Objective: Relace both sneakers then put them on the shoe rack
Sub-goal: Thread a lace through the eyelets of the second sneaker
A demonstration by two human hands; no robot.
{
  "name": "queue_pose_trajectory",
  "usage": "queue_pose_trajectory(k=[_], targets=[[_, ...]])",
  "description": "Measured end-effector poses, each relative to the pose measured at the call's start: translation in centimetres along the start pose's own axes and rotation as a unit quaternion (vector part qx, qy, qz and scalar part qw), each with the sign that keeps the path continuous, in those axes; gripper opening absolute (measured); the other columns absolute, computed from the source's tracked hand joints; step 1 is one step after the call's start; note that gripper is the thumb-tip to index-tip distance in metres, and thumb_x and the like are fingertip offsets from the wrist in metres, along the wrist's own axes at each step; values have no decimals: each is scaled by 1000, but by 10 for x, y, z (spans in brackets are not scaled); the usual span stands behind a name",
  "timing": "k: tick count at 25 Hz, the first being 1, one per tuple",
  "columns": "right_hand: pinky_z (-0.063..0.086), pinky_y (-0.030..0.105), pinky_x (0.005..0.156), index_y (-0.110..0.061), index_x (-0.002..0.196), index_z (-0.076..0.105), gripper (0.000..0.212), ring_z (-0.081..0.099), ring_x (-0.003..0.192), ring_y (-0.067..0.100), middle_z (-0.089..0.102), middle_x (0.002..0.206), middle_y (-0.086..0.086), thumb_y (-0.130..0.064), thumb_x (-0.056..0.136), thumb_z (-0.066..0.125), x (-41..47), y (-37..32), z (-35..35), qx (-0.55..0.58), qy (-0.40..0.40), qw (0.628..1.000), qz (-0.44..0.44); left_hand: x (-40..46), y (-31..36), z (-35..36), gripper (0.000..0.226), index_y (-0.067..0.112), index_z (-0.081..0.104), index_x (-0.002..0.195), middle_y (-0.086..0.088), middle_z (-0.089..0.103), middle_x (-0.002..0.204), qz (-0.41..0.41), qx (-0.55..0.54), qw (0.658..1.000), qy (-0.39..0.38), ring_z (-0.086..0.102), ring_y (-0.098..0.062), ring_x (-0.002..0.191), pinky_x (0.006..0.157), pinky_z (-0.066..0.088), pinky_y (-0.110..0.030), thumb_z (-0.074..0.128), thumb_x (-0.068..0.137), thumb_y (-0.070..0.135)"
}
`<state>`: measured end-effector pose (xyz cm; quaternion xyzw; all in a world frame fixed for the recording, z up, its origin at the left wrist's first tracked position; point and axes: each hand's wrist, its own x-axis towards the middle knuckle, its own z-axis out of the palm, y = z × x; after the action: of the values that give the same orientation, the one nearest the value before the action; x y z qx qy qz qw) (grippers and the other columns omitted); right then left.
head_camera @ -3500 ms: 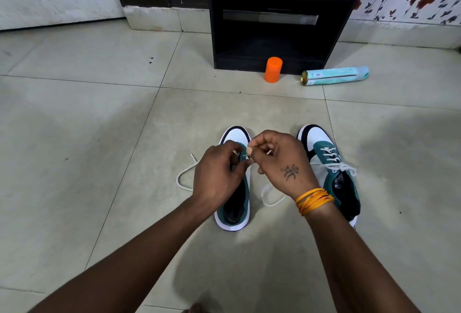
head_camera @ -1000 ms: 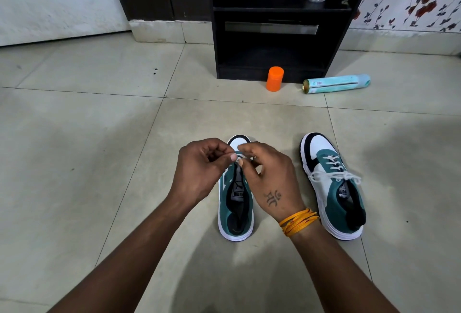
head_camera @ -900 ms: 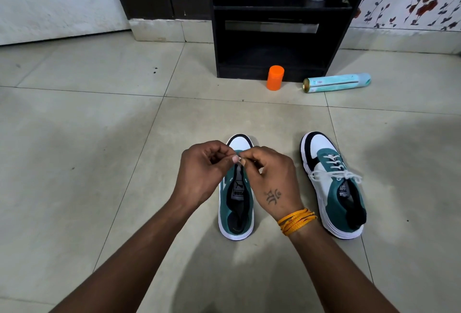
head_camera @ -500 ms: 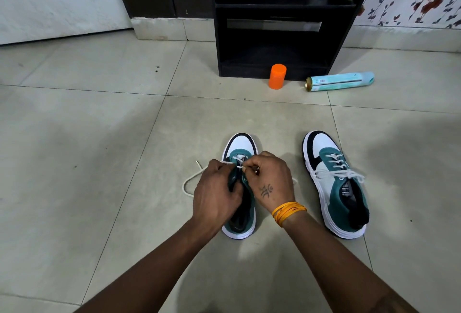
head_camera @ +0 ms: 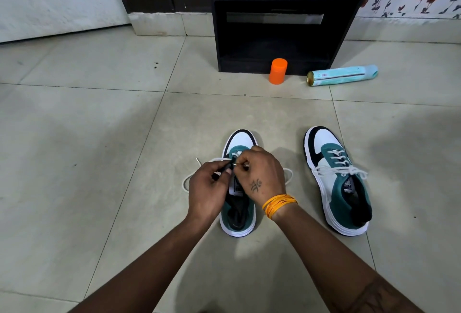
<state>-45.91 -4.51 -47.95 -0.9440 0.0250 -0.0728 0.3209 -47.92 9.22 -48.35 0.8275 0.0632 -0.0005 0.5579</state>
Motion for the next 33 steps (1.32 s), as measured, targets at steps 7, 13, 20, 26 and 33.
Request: queue_pose_trajectory(k=[7,13,20,26,33], targets=[[55,39,69,-24,80,74,5,65,79,18,59,92,-4,-23,83,70,-4,9,11,84,17,996,29,2,1,-2,21,30,81,105,19,78,99,-14,-30,999,-26,72,-5,89,88,59,-34,67,97,16],[57,40,80,-27,98,82,12,66,90,11,60,102,-8,-22,89,75,-16,12,18,162,52,984,60,28,-3,-5,16,28,78,92,9,75,83,-53,-6,997,-52,70,-11,78,83,61,-50,68,94,16],[55,33,86,-29,113,74,29,62,99,6,56,111,-10,-20,86,78,-65,10,18,188,123,972,62,24,-15,-19,14,26,68,83,5,72,82,-42,138,988,-59,71,-26,80,75,59,-45,58,92,26],[57,40,85,-28,115,72,26,64,99,9,60,110,-15,-20,90,75,-64,13,21,205,118,970,60,15,-3,-28,23,20,66,109,-3,71,108,111,564,801,-167,71,-31,99,72,47,-32,55,92,31],[58,43,78,-29,121,69,30,63,103,10,59,113,-13,-18,93,71,-68,15,23,177,130,975,45,25,19,-24,16,21,69,100,-5,72,101,136,564,806,-117,70,-31,92,67,42,-32,57,94,29]])
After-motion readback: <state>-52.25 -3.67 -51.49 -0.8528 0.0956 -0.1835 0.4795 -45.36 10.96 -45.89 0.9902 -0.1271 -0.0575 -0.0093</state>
